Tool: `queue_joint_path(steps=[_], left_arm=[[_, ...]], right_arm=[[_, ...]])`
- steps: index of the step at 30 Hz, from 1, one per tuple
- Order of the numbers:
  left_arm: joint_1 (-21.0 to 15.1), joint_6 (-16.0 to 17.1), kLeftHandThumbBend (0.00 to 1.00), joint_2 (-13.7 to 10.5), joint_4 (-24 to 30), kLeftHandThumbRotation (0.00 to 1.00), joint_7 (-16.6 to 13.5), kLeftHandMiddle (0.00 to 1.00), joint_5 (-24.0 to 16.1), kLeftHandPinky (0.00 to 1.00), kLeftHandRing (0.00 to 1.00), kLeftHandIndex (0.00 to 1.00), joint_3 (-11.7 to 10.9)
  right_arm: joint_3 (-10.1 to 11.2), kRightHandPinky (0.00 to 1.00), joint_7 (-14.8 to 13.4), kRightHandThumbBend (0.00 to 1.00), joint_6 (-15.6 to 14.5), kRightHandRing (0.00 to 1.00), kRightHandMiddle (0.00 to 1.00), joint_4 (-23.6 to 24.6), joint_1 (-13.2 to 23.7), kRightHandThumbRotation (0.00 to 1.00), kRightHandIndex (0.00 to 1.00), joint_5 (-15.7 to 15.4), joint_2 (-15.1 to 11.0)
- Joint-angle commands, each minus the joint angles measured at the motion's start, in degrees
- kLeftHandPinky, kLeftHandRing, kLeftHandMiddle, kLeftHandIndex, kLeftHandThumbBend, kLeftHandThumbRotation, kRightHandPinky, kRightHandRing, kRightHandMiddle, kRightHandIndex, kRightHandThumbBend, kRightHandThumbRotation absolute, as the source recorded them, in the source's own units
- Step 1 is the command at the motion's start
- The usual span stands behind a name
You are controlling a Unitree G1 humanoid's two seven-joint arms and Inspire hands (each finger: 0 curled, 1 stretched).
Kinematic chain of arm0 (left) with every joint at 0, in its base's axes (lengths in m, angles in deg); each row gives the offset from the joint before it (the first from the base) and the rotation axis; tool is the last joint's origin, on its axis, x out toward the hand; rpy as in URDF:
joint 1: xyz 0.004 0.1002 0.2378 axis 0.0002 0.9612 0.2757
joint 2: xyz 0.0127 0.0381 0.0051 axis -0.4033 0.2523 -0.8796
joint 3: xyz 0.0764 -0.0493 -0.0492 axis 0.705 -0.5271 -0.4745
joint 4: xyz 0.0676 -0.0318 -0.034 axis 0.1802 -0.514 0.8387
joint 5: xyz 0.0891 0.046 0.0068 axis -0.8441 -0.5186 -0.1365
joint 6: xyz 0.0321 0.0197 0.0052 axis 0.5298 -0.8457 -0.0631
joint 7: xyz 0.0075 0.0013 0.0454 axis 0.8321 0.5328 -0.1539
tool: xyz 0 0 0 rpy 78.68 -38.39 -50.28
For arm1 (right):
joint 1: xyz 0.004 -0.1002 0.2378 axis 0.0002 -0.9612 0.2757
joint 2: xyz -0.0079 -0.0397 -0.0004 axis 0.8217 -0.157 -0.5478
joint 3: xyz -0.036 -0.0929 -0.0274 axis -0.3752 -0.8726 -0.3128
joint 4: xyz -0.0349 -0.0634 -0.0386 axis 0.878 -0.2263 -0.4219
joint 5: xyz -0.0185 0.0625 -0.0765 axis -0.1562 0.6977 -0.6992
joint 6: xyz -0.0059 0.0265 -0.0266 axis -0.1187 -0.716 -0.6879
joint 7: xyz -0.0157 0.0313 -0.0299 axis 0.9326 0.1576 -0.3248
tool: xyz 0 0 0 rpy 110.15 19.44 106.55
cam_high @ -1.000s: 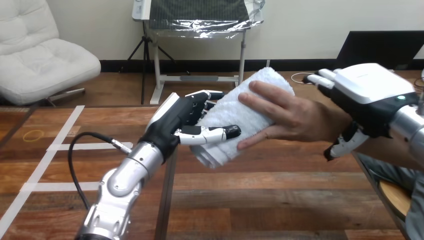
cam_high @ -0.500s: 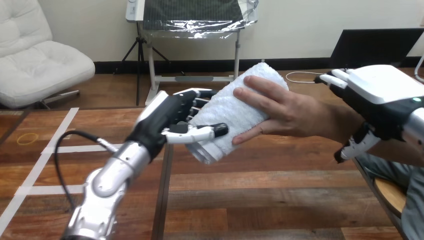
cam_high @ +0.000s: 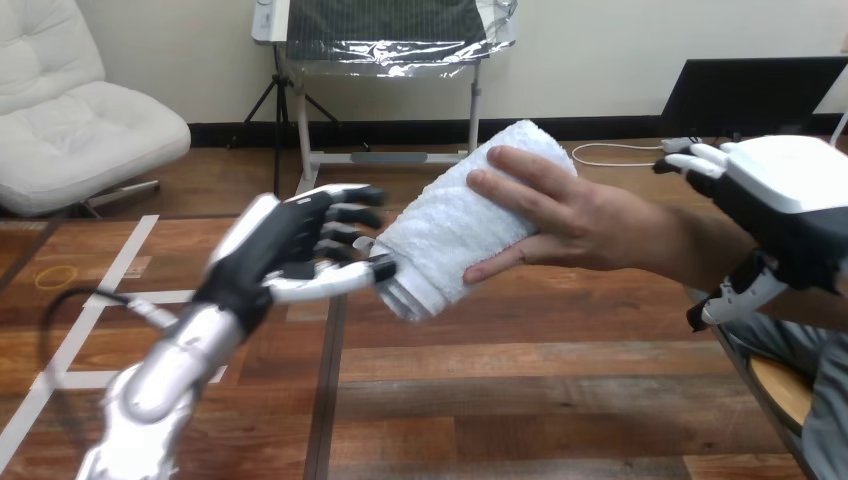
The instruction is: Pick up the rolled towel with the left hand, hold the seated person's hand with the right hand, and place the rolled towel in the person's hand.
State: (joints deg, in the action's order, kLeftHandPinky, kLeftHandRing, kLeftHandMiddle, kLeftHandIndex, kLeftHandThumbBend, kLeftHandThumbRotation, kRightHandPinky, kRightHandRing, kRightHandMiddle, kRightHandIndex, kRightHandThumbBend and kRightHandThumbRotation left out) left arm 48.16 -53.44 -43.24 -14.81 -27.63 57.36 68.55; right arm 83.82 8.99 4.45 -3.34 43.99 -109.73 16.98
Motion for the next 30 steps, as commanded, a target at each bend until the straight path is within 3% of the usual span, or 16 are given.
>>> queue_joint_path(steps=[1, 6, 11, 18, 24, 30], left_arm=[[-0.1, 3.6, 0.66, -2.1, -0.6, 0.28, 0.2, 0.74, 1.7, 0.63, 0.68, 0.78, -2.0], [1.2, 5.2, 0.66, -2.8, -0.8, 0.28, -0.2, 0.74, 2.3, 0.63, 0.68, 0.77, -2.8], [2.6, 8.1, 0.66, -2.6, -1.7, 0.24, -0.7, 0.74, 4.2, 0.64, 0.69, 0.77, -4.4], [5.2, 10.5, 0.65, -1.9, -0.7, 0.20, -1.6, 0.75, 6.5, 0.65, 0.70, 0.77, -6.2], [8.1, 12.2, 0.65, 0.2, 2.0, 0.18, -4.0, 0.74, 8.4, 0.64, 0.69, 0.76, -7.5], [11.4, 14.2, 0.65, 3.4, 5.4, 0.16, -6.2, 0.73, 10.6, 0.64, 0.69, 0.75, -8.1]], right_arm=[[4.6, 0.92, -0.3, 0.88, -0.9, 0.99, 0.99, 5.9, -0.2, 0.10, 0.93, 1.9, -0.7], [6.9, 0.92, -0.1, 0.87, -2.0, 0.99, 0.99, 9.4, -2.5, 0.06, 0.93, 4.1, 0.2], [9.4, 0.88, -3.4, 0.87, 0.0, 0.97, 0.97, 12.2, -5.3, 0.03, 0.91, 6.9, 2.4], [11.2, 0.83, -7.1, 0.81, -0.4, 0.93, 0.94, 17.9, -8.8, 0.00, 0.88, 9.8, 7.2], [10.8, 0.76, -14.0, 0.74, 3.1, 0.88, 0.89, 21.3, -11.7, 0.00, 0.83, 12.2, 13.3], [8.5, 0.63, -20.1, 0.62, 6.2, 0.82, 0.85, 24.0, -14.3, 0.00, 0.78, 13.9, 20.0]])
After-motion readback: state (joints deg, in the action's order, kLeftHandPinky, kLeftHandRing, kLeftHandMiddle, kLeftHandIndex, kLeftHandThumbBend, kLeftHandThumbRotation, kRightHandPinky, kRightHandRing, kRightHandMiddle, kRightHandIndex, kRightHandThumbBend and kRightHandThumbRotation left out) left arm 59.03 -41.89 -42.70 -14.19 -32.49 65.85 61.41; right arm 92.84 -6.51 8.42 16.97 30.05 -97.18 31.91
